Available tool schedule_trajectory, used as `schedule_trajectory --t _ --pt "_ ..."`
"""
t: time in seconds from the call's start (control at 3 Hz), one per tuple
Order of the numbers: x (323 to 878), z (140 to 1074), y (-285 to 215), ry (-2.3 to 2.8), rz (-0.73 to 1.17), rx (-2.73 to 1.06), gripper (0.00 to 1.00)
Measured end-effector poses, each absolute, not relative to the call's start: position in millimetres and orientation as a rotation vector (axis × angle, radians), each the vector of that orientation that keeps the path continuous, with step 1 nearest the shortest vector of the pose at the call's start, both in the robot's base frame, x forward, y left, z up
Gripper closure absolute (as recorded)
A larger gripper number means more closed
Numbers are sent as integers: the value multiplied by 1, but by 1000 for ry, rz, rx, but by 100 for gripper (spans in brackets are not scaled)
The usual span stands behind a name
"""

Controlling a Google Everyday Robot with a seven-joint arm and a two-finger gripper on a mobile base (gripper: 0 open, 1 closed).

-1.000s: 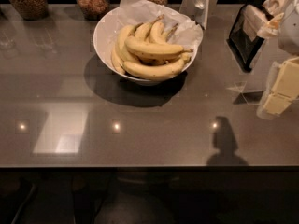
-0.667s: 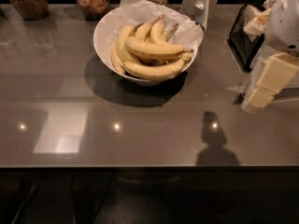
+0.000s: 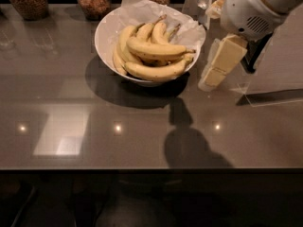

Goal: Pick banana from white bowl

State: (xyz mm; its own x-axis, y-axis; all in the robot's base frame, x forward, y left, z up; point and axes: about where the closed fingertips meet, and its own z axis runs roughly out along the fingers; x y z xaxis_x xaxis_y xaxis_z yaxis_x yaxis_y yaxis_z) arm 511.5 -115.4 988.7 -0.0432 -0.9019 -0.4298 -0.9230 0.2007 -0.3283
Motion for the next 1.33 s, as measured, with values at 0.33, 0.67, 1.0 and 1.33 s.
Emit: schedule_trajectory --t 0.33,0.67,1.0,1.33 --pt "537 985 -84 1909 145 -1702 0" --pt "559 976 -67 1927 240 -1704 0" --pt "574 961 -61 1965 305 -1706 14" --pt "585 950 -56 1992 343 -1708 26"
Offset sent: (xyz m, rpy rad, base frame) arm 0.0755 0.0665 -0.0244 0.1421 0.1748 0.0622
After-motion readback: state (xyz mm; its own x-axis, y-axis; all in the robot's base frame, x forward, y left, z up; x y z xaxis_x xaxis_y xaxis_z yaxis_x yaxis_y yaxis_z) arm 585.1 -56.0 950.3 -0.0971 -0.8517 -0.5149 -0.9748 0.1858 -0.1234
